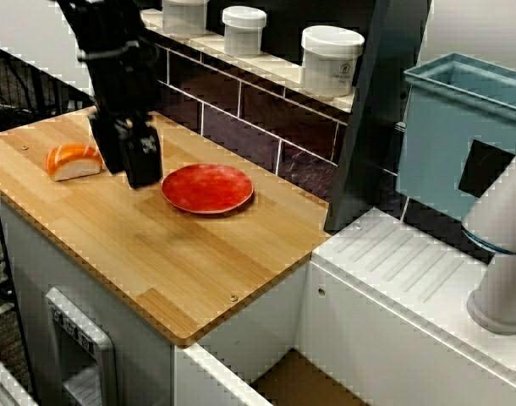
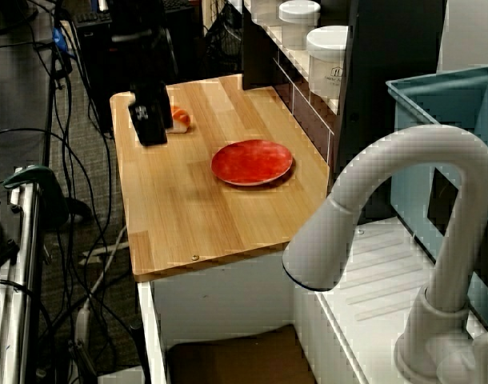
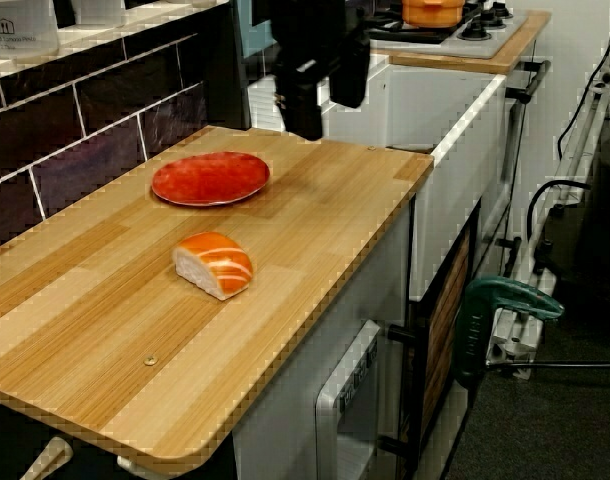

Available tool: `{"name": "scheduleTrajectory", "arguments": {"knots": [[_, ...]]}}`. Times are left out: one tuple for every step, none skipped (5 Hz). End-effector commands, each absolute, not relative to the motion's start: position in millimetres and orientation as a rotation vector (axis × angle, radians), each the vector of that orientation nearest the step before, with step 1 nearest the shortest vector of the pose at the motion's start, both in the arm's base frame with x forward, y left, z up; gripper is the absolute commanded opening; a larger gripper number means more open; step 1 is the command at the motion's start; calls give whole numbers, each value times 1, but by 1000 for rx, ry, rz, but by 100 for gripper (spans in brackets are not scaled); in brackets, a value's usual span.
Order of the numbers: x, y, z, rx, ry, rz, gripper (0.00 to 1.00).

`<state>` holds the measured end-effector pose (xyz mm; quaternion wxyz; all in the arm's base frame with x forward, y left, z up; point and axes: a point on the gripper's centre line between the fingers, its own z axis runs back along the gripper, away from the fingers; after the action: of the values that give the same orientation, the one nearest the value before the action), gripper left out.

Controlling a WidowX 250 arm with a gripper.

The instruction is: Put the object on the plate

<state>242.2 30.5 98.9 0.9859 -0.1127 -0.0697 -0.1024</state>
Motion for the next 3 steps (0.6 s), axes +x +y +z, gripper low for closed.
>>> {"name": "scheduleTrajectory", "arguments": {"knots": [[248,86,119,-170,-243,-149,100],[256,107,107,-128,-253,-128,100],[260,131,94,-86,-252,-131,100]]}}
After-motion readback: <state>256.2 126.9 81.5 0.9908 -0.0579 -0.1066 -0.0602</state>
